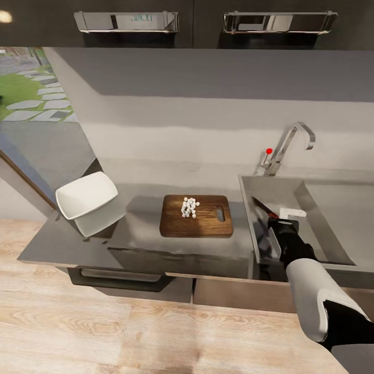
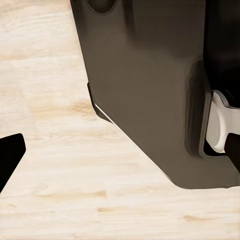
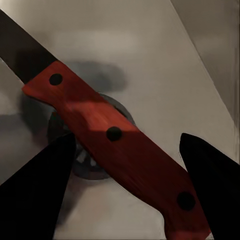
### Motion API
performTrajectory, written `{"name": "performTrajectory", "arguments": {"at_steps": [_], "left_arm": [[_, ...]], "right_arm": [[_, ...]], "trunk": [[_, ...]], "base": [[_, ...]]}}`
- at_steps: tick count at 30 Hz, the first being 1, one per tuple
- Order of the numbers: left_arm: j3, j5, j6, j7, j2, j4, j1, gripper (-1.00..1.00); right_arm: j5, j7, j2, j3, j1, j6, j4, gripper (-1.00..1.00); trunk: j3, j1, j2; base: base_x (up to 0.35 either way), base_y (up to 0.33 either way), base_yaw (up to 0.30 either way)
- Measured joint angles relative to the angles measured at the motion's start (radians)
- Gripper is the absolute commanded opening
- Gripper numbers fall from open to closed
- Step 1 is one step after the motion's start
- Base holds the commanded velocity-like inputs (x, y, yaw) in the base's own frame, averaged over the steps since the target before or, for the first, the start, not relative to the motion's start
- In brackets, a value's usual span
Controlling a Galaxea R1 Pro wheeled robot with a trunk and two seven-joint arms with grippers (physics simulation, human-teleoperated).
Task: In the kitchen, take the Vidalia onion out of the sink, dice it on the chopping board with the paring knife, put the diced onion into the bowl on the countertop, then place both the paring knife and the chopping board into the sink.
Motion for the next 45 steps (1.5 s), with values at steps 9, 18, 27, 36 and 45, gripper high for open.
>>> {"name": "performTrajectory", "arguments": {"at_steps": [9,18,27,36,45], "left_arm": [[0.000,0.000,0.000,0.001,0.001,0.002,-0.001,1.00],[0.000,0.000,0.000,0.001,0.001,0.002,0.000,1.00],[0.000,-0.001,0.000,-0.001,-0.007,-0.002,0.000,1.00],[-0.002,-0.002,-0.020,-0.001,-0.005,-0.003,0.000,1.00],[-0.003,-0.003,-0.059,-0.001,-0.005,0.019,0.000,1.00]], "right_arm": [[-0.001,0.003,-0.025,0.001,0.000,-0.006,0.053,1.00],[-0.004,0.011,-0.025,-0.002,0.000,-0.006,0.028,1.00],[0.003,0.047,-0.020,0.001,0.000,0.348,-0.416,1.00],[0.001,0.049,-0.012,0.075,0.000,0.551,-0.531,1.00],[0.002,0.049,-0.008,0.075,0.000,0.556,-0.532,1.00]], "trunk": [[0.000,0.000,0.000],[0.000,0.000,0.000],[0.000,0.000,0.000],[0.000,0.000,0.000],[0.007,0.000,0.000]], "base": [[0.000,0.000,0.000],[0.000,0.000,0.000],[0.000,0.000,0.000],[0.026,0.047,-0.015],[0.083,0.263,-0.167]]}}
